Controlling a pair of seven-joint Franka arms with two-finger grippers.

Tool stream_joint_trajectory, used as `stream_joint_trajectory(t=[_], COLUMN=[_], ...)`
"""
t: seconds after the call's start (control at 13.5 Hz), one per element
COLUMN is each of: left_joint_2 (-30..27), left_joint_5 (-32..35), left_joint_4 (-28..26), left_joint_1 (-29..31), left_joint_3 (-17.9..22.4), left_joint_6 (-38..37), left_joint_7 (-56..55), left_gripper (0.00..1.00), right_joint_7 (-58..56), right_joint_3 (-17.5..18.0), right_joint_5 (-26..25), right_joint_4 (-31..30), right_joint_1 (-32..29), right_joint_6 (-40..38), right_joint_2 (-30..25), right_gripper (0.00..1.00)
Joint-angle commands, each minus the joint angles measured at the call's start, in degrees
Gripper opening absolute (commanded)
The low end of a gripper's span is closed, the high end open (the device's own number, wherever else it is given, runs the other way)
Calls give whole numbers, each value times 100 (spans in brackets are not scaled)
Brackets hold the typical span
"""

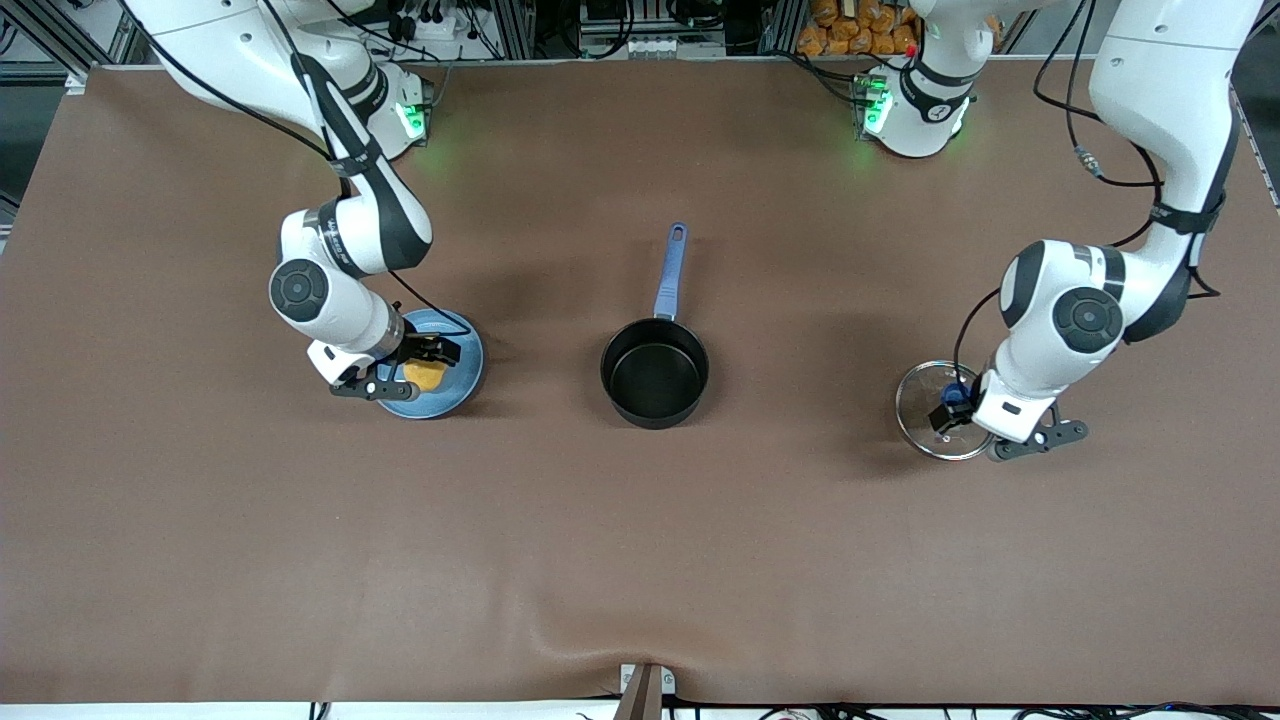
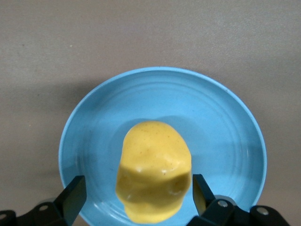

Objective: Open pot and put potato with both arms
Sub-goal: 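Lower the lid onto the table while the right gripper grasps the potato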

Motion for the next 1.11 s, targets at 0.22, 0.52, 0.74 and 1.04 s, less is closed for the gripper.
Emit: stream_joint_trajectory(t=[0.22,0.52,0.74,1.04], left_joint_2=[-264,-475,-546,-1089], left_joint_5=[15,-422,-618,-882], left_joint_4=[1668,2408,3023,3078], left_joint_1=[-29,32,-12,50], left_joint_3=[-514,-735,-805,-902], left_joint_6=[-2355,-3482,-4238,-4599], left_joint_7=[17,17,26,526], left_gripper=[100,100,100,100], right_joint_7=[-29,-187,41,393], right_joint_3=[-21,5,14,14], right_joint_5=[-255,-325,-247,665], right_joint_4=[-11,321,2040,3625], right_joint_1=[-5,21,328,864], right_joint_6=[223,-380,-2644,-3257], right_joint_2=[221,28,9,202], right_gripper=[72,0,0,0])
